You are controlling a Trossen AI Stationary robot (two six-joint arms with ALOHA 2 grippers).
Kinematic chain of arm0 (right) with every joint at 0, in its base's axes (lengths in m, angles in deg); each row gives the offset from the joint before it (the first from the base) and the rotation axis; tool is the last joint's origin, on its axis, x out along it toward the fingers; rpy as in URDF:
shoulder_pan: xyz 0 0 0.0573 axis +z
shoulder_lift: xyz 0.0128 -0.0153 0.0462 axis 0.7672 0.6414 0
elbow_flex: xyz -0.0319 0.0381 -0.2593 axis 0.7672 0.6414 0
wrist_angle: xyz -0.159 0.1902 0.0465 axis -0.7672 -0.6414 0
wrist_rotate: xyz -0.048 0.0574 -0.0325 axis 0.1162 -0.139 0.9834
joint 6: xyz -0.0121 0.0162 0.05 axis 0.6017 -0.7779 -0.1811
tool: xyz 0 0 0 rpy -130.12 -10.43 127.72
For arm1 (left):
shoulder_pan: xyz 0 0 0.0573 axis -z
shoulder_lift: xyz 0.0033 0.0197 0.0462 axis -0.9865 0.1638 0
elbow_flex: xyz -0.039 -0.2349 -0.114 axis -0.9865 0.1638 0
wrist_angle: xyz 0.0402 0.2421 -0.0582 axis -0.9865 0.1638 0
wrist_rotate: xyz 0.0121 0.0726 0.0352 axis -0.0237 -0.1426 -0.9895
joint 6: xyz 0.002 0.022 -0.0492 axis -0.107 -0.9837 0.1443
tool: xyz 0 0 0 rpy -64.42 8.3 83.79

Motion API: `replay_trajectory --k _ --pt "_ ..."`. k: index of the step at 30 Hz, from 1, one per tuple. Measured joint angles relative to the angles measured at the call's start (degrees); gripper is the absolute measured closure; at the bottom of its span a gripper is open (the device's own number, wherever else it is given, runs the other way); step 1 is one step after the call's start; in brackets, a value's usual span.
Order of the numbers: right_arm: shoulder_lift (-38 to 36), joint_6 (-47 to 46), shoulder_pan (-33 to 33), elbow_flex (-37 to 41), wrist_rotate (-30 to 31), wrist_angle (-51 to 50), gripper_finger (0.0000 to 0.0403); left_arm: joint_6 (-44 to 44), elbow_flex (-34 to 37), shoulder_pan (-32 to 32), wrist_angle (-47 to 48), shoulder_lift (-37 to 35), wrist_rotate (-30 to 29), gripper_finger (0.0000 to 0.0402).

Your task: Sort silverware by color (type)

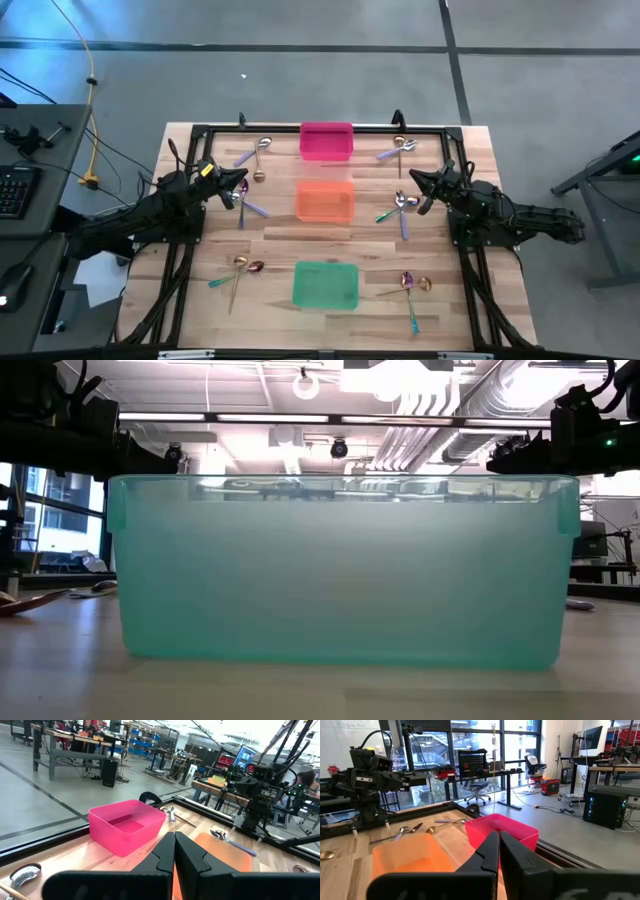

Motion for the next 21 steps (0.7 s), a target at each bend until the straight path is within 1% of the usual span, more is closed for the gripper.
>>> replay_trajectory --k 8,11,13,17,21 --pt "0.0 -0.1 0.0 0.0 0.0 0.0 0.0403 0.0 0.0 0.0 0.0 0.0 0.0 0.0401" --pt "0.0 -4.2 0.0 0.0 0.0 0.2 0.0403 0.0 0.0 0.0 0.0 0.0 0.0 0.0401" --pt "0.0 -4.6 -0.1 0.0 0.1 2.5 0.0403 0.0 0.0 0.0 0.0 0.0 0.0 0.0401" --pt "0.0 2.6 -0.2 0.0 0.2 7.5 0.0403 0.0 0.0 0.0 0.0 0.0 0.0 0.0401" --pt "0.0 9.9 -0.2 0.0 0.1 15.8 0.0403 0.0 0.0 0.0 0.0 0.0 0.0 0.0401"
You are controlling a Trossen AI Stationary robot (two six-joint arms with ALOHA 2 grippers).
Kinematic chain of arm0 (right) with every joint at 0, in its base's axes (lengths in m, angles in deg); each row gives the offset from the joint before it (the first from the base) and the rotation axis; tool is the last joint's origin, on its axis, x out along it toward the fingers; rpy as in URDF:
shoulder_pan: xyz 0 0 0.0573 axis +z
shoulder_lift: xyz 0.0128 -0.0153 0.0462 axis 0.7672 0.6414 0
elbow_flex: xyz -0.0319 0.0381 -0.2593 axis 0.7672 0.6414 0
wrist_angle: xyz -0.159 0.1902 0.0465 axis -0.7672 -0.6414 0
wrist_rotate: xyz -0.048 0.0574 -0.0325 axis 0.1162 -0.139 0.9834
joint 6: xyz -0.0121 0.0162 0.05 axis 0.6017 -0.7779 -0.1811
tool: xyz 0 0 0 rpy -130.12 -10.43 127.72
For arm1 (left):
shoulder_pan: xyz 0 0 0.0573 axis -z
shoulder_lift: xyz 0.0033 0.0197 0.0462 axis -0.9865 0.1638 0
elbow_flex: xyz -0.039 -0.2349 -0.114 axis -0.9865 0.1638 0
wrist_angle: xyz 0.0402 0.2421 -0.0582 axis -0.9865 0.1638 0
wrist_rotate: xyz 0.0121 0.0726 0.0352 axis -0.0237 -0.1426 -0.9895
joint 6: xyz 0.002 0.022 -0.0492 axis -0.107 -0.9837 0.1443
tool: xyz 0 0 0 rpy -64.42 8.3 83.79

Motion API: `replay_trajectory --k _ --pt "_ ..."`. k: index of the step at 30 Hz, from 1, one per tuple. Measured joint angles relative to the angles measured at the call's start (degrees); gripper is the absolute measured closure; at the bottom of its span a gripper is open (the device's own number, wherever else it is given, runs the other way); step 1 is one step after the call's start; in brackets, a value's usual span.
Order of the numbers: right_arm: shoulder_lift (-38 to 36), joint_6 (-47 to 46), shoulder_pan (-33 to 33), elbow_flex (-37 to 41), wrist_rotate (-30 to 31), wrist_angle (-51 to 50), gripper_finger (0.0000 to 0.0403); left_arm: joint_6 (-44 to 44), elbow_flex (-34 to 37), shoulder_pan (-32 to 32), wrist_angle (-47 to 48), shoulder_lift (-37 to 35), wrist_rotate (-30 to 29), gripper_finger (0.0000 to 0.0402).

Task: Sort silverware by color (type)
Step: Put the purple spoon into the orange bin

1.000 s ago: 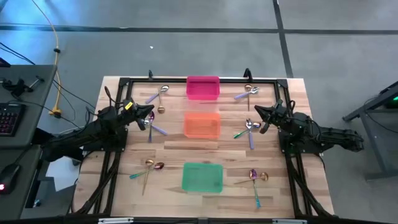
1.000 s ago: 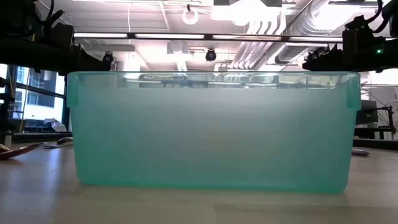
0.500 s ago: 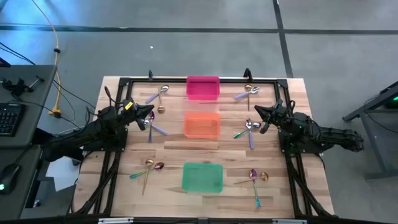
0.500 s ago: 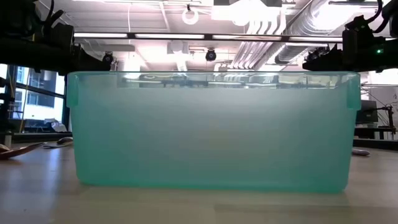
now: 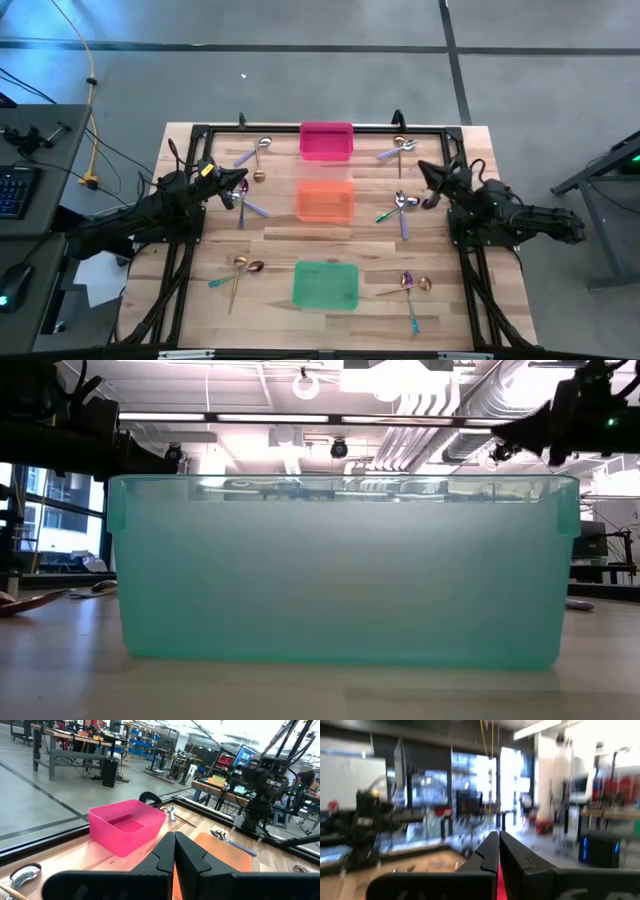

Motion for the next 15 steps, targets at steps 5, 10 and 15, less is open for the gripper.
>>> replay_trajectory --k 5,10,15 --pt "0.0 7.3 0.0 0.0 -1.7 9.0 0.0403 0.0 0.0 0.0 0.0 0.0 0.0 0.0401" --pt "0.8 9.9 -0.1 0.0 -3.1 14.2 0.0403 0.0 0.0 0.0 0.0 0.0 0.0 0.0401" --pt "8.0 8.3 -1.8 -3.0 -3.1 13.1 0.0403 0.0 0.0 0.0 0.0 0.0 0.0 0.0401"
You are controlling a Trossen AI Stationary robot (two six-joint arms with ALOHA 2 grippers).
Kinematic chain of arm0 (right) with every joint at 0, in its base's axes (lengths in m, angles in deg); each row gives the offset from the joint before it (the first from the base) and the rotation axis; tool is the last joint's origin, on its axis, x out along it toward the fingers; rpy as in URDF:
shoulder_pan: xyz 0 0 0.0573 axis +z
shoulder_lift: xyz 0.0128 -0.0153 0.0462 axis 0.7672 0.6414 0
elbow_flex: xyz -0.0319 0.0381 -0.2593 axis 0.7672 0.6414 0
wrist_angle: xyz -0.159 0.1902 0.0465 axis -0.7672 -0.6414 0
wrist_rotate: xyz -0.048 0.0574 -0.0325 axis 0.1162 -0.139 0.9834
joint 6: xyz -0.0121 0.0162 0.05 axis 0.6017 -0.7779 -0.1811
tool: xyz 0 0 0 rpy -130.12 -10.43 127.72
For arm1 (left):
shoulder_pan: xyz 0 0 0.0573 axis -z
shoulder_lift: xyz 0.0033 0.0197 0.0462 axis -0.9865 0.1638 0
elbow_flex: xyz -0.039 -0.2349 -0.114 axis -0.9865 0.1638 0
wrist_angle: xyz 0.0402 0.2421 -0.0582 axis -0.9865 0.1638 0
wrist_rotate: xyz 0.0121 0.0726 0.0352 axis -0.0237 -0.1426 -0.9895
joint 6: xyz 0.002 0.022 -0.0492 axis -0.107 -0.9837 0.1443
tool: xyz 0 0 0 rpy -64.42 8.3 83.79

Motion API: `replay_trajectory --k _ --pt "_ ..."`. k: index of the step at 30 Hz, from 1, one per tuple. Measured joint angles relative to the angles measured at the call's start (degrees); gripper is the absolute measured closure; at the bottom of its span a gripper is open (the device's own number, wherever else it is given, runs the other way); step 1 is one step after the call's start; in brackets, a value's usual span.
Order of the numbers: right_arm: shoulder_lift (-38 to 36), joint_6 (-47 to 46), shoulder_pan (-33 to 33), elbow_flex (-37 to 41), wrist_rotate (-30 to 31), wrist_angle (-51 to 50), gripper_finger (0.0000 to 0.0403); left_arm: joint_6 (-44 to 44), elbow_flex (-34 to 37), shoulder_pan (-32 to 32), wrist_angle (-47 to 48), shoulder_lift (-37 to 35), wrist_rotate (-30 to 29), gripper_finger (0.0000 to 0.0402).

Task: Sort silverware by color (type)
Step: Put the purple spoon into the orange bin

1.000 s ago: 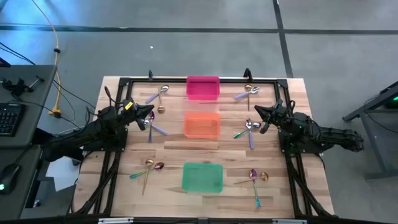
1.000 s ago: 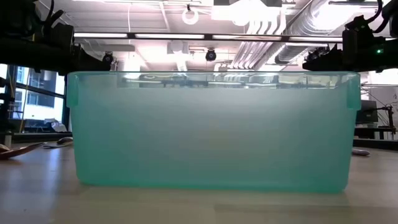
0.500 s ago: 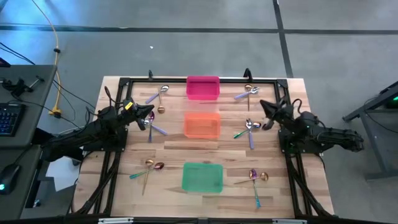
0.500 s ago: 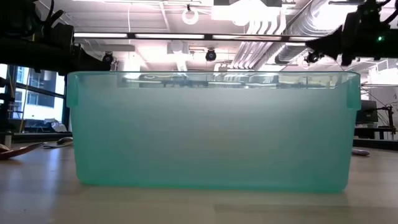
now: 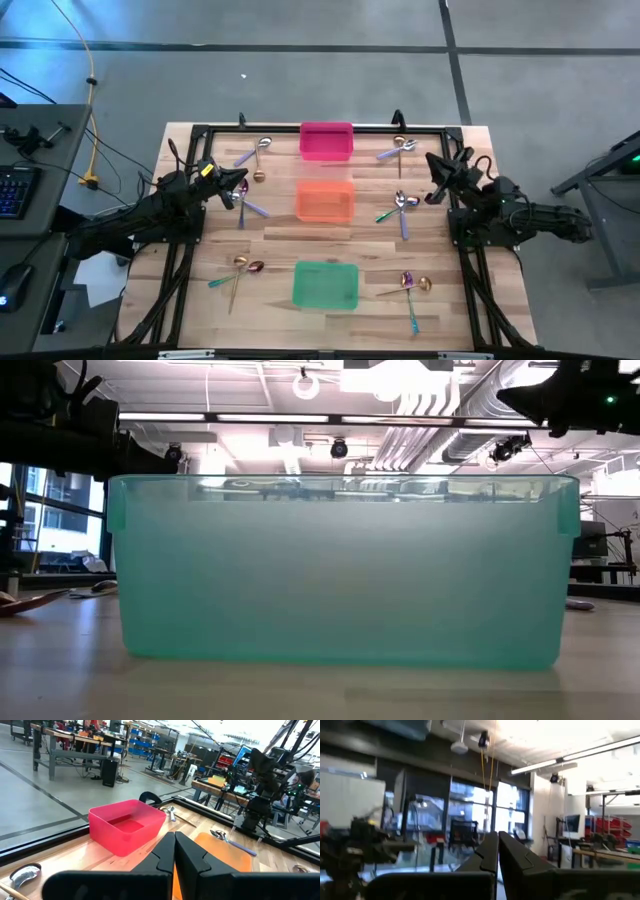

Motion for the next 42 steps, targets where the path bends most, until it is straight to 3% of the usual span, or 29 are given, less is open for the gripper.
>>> replay_trajectory --k 10,16,20,24,32,36,42 --pt "28.2 -6.6 -8.7 -15.8 2.8 -9.7 0.0393 0.0 0.0 0.0 0.0 0.0 0.0 0.0401" --pt "44.3 -13.8 -17.2 -31.1 1.8 -31.2 0.0344 0.0 0.0 0.0 0.0 0.0 0.0 0.0401" --pt "54.9 -15.3 -22.8 -40.7 -5.8 -44.0 0.0302 0.0 0.0 0.0 0.0 0.0 0.0 0.0401" --pt "65.5 -11.2 -26.6 -49.3 -11.6 -54.0 0.0269 0.0 0.0 0.0 0.0 0.0 0.0 0.0401" --pt "84.6 -0.8 -31.6 -64.2 -13.2 -74.4 0.0211 0.0 0.0 0.0 0.0 0.0 0.0 0.0401" --pt "90.8 6.0 -31.7 -67.4 -13.3 -78.8 0.019 0.0 0.0 0.0 0.0 0.0 0.0 0.0401" --pt "96.0 10.5 -32.1 -68.3 -12.4 -79.6 0.0196 0.0 0.0 0.0 0.0 0.0 0.0 0.0401"
